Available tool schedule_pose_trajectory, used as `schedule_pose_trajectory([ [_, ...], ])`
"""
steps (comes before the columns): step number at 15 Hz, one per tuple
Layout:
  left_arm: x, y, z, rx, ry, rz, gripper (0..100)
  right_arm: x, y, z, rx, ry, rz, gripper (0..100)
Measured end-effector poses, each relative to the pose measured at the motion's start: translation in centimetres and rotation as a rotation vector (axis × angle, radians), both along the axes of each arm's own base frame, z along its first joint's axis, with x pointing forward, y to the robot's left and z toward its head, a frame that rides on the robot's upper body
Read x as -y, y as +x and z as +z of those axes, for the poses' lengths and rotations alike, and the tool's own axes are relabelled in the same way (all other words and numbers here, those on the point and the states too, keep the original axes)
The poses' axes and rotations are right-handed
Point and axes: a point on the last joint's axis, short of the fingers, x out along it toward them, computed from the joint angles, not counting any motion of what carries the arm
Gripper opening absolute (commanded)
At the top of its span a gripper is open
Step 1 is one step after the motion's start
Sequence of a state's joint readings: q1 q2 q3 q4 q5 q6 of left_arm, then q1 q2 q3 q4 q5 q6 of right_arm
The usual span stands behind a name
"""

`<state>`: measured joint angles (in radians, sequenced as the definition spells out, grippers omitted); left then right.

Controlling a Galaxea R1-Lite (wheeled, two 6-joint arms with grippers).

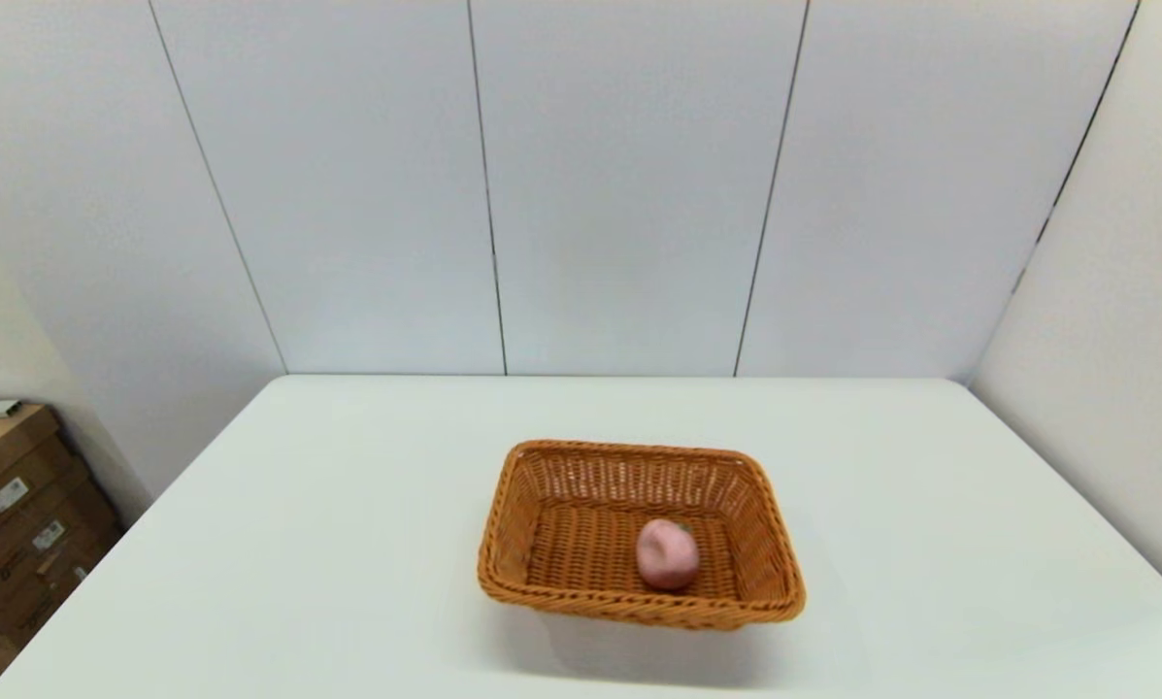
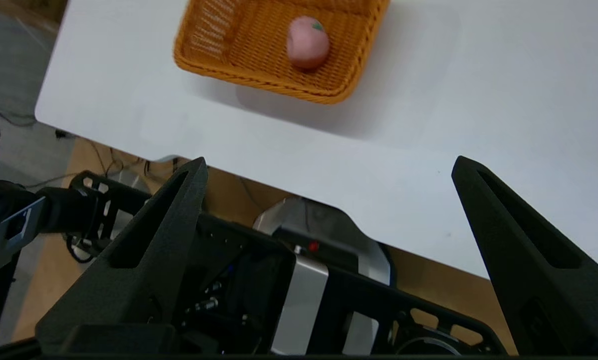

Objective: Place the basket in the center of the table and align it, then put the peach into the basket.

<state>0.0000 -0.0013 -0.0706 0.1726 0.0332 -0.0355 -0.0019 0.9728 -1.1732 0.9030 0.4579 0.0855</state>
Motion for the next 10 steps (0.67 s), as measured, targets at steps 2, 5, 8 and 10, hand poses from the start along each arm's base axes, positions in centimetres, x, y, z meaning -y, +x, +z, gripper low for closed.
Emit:
schedule_pose_trajectory([
  [2,0.0,0.0,0.0,0.0,-0.001,0.0,100,0.1,-2.9,-1.3,0.091,-0.025,-0.056,100],
  [5,0.0,0.0,0.0,0.0,0.0,0.0,100,0.4,-6.2,-4.6,0.236,-0.082,-0.171,100],
  [8,0.0,0.0,0.0,0.0,-0.001,0.0,100,0.7,-7.6,-8.1,0.413,-0.106,-0.27,100],
  [10,0.0,0.0,0.0,0.0,0.0,0.0,100,0.9,-8.2,-9.9,0.538,-0.114,-0.336,100],
])
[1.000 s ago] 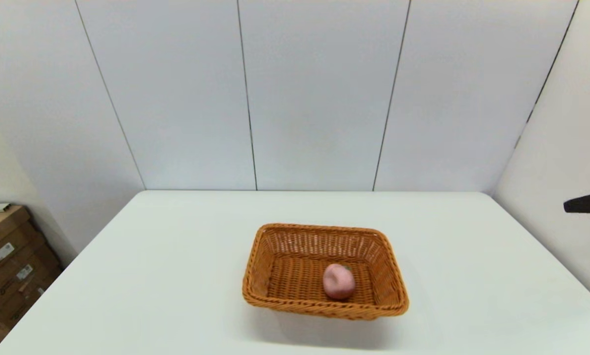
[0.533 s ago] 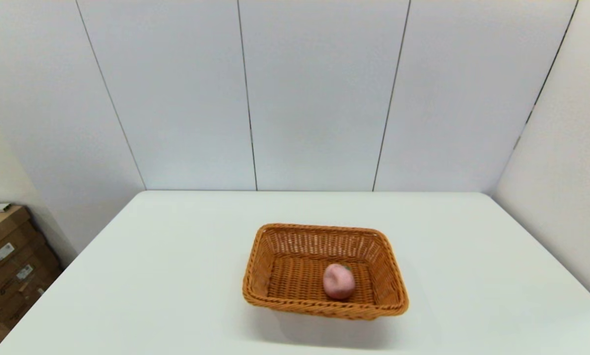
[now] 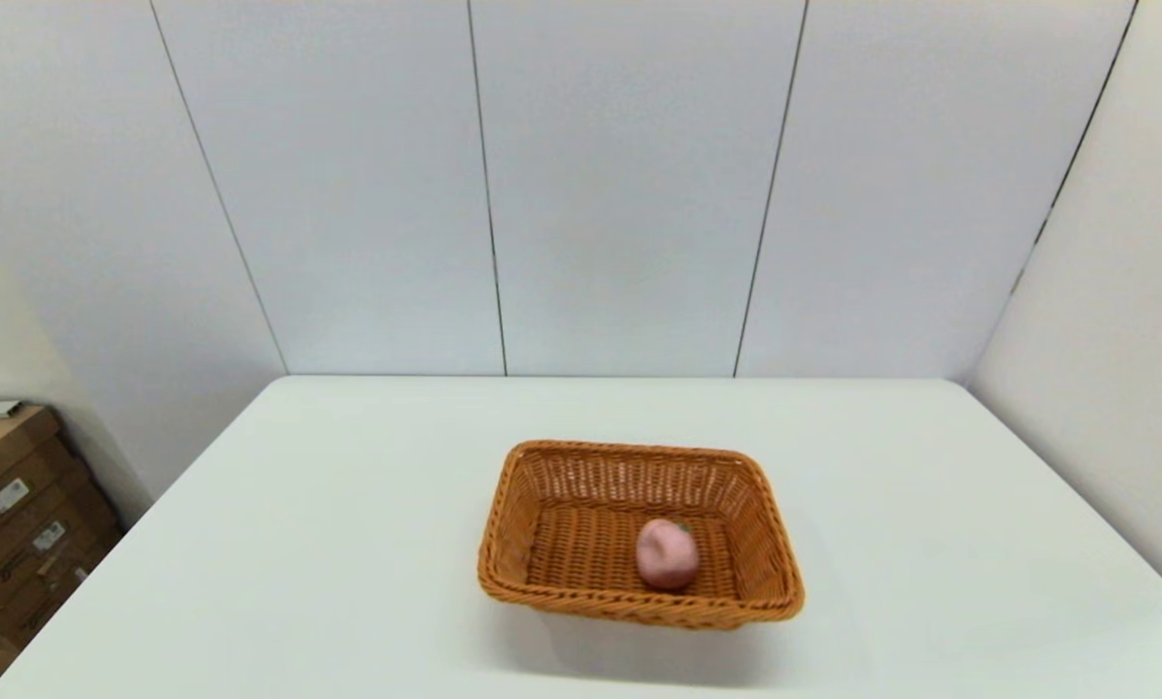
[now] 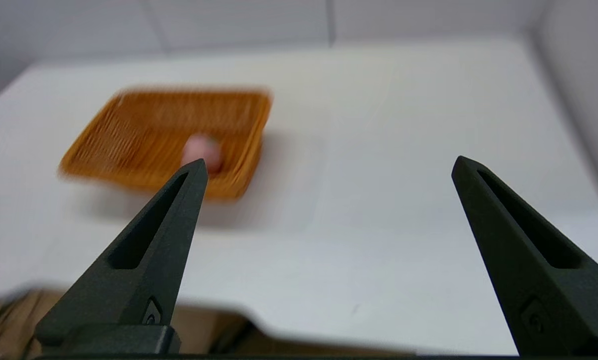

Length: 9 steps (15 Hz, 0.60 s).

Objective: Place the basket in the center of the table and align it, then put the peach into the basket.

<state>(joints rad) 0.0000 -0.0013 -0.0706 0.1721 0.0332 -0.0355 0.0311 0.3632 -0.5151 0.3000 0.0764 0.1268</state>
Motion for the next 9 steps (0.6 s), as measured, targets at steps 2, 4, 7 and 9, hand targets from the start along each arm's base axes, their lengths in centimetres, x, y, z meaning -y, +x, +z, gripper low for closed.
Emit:
schedule_pose_trajectory([
  [2,0.0,0.0,0.0,0.0,0.0,0.0,100,0.1,-0.4,-2.1,0.056,-0.004,-0.023,100],
  [4,0.0,0.0,0.0,0.0,0.0,0.0,100,0.1,-0.8,-4.2,0.075,-0.015,-0.033,100],
  [7,0.0,0.0,0.0,0.0,0.0,0.0,100,0.0,-1.5,-7.8,0.086,-0.064,-0.043,100],
  [9,0.0,0.0,0.0,0.0,0.0,0.0,100,0.1,-1.6,-9.4,0.072,-0.078,-0.078,100],
])
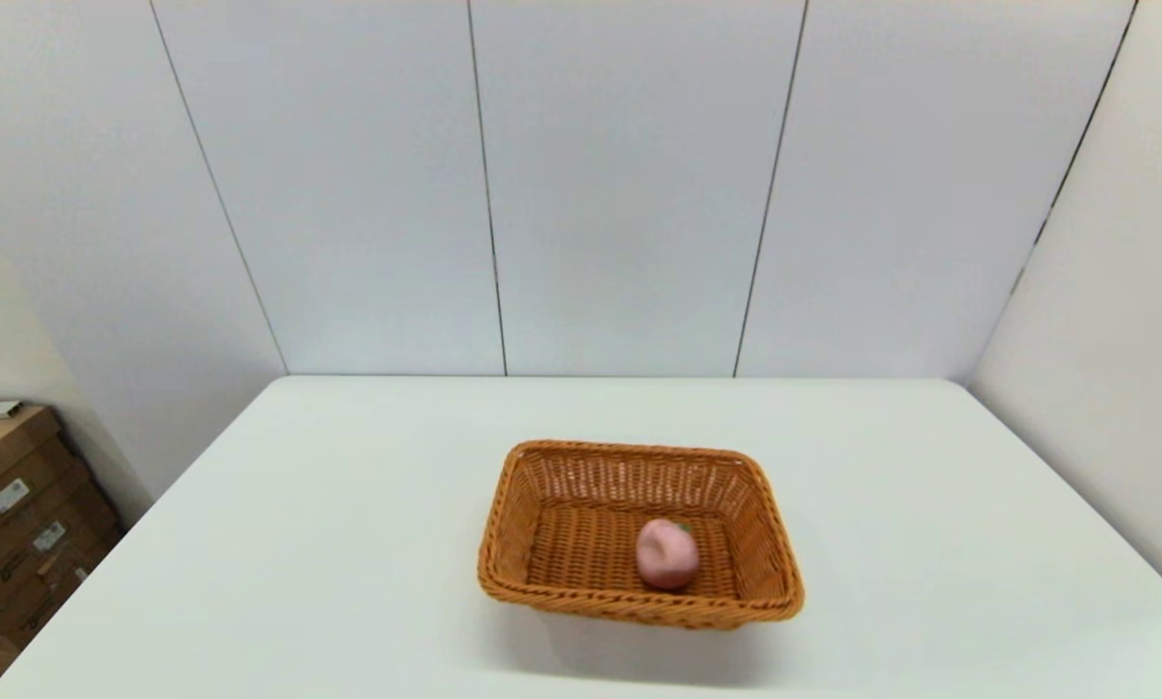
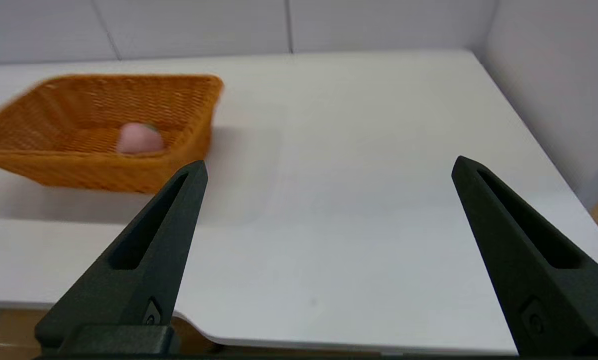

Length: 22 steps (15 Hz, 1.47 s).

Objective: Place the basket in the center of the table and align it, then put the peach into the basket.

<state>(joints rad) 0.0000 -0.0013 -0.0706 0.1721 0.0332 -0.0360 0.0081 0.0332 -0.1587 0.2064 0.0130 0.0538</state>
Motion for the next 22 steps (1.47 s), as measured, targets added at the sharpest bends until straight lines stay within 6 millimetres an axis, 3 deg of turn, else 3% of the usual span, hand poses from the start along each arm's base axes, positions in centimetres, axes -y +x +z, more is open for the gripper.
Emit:
schedule_pose_trajectory([
  [8,0.0,0.0,0.0,0.0,0.0,0.0,100,0.1,0.8,-2.1,0.045,-0.05,-0.032,100],
  [22,0.0,0.0,0.0,0.0,0.0,0.0,100,0.1,0.9,-2.3,0.04,-0.043,-0.03,100],
])
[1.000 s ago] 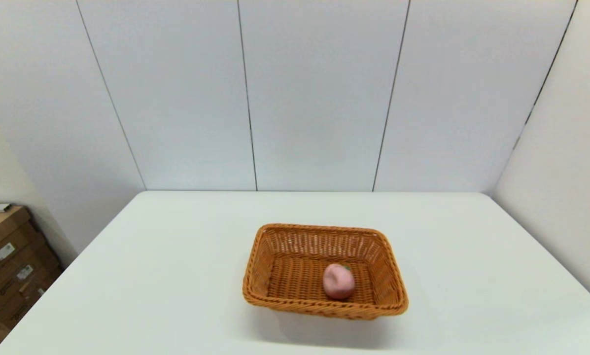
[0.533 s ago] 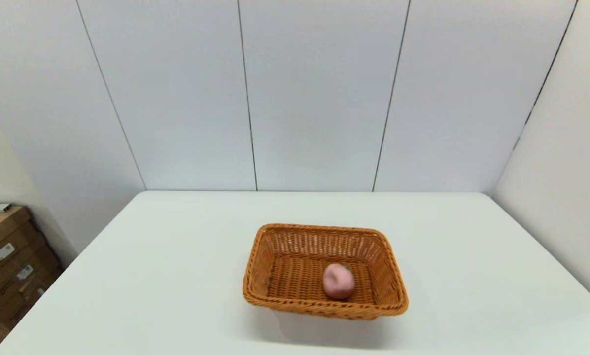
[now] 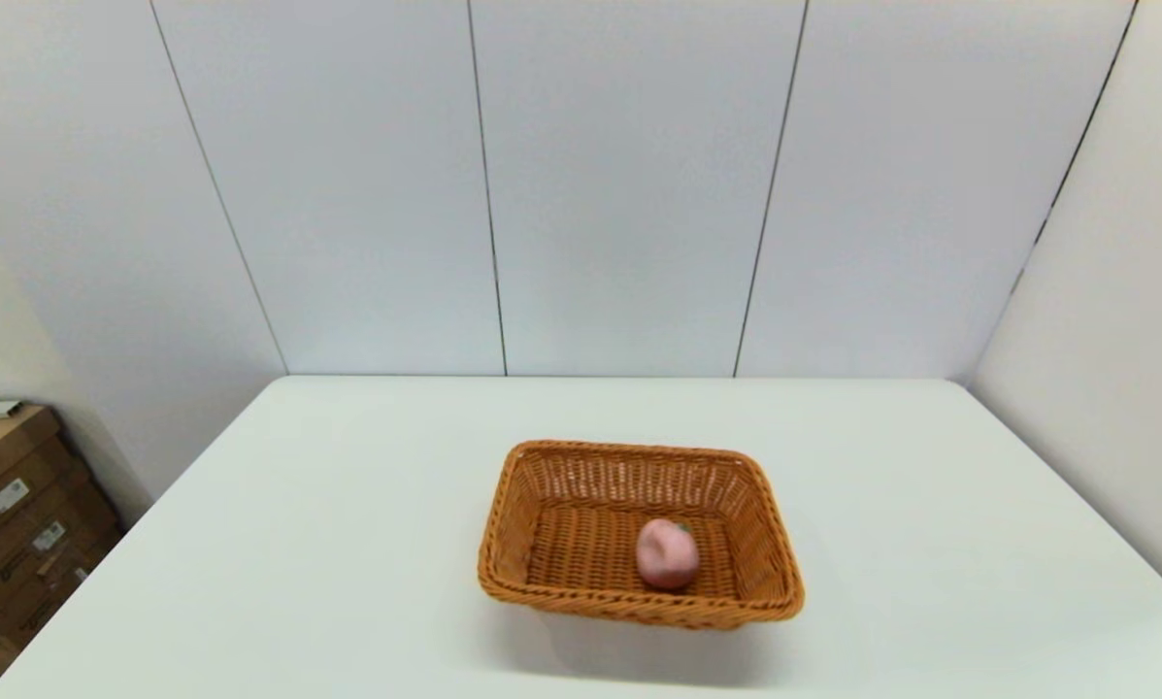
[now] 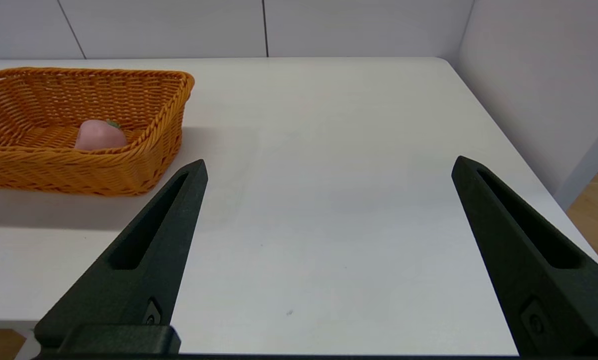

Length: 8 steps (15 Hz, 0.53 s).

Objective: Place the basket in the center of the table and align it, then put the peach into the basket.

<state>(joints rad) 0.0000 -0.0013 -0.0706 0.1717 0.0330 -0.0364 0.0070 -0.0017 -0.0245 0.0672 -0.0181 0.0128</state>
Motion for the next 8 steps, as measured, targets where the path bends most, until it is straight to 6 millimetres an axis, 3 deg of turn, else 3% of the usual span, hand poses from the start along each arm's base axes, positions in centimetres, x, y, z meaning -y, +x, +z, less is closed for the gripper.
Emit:
schedule_pose_trajectory([
  [8,0.0,0.0,0.0,0.0,0.0,0.0,100,0.0,-0.01,0.04,0.001,0.0,-0.001,100],
])
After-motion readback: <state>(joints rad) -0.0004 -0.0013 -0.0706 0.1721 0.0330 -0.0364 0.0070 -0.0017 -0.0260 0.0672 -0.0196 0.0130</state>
